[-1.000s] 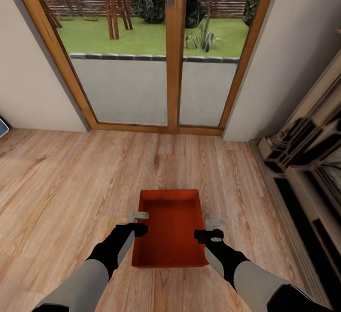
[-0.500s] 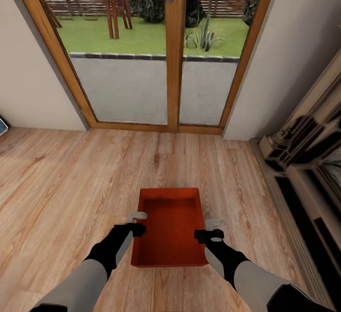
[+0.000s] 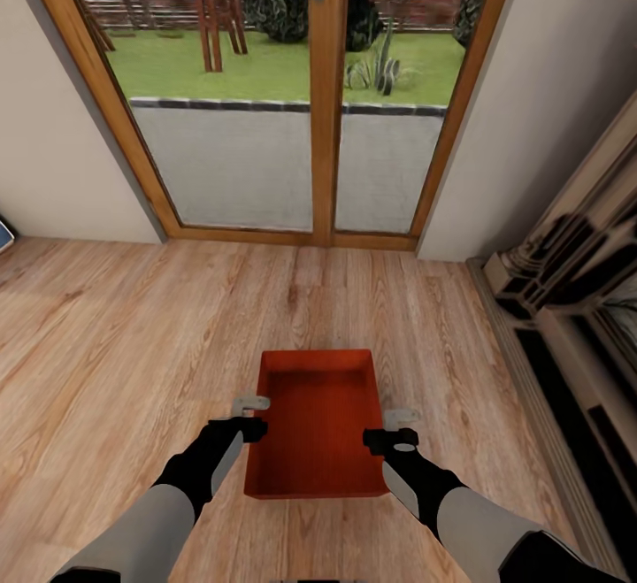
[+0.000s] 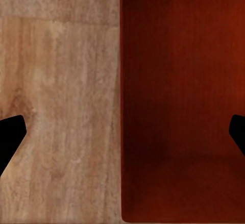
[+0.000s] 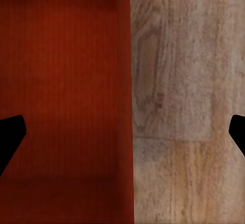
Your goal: Move the two storage containers from the living room to the garage. In the garage, place one container on the floor and stack the other container on top of it (either order is fine).
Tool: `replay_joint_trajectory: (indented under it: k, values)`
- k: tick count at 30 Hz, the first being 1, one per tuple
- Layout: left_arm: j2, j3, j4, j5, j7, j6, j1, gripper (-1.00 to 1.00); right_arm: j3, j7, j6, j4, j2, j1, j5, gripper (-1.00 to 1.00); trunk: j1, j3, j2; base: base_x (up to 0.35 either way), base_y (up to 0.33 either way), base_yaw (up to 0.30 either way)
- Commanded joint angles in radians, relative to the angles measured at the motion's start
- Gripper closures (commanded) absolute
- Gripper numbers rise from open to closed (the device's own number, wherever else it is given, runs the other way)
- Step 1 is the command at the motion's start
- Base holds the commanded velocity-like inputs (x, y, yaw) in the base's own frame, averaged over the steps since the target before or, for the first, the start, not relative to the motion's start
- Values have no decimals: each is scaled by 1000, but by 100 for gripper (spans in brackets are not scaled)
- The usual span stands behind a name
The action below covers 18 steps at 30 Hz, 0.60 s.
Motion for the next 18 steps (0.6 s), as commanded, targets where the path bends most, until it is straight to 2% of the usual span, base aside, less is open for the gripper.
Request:
replay_joint_trajectory:
  k: [1,18]
  values:
    - [1,-6,-2,6,7,5,0,-100,8,-7,3,-1,0,-1,-7,-100,4,-4,-8,0,0,0]
    - [-1,-7,-2,6,7,5,0,-100,8,-7,3,-1,-1,0,-7,-100,69,-57,-127,0,0,0]
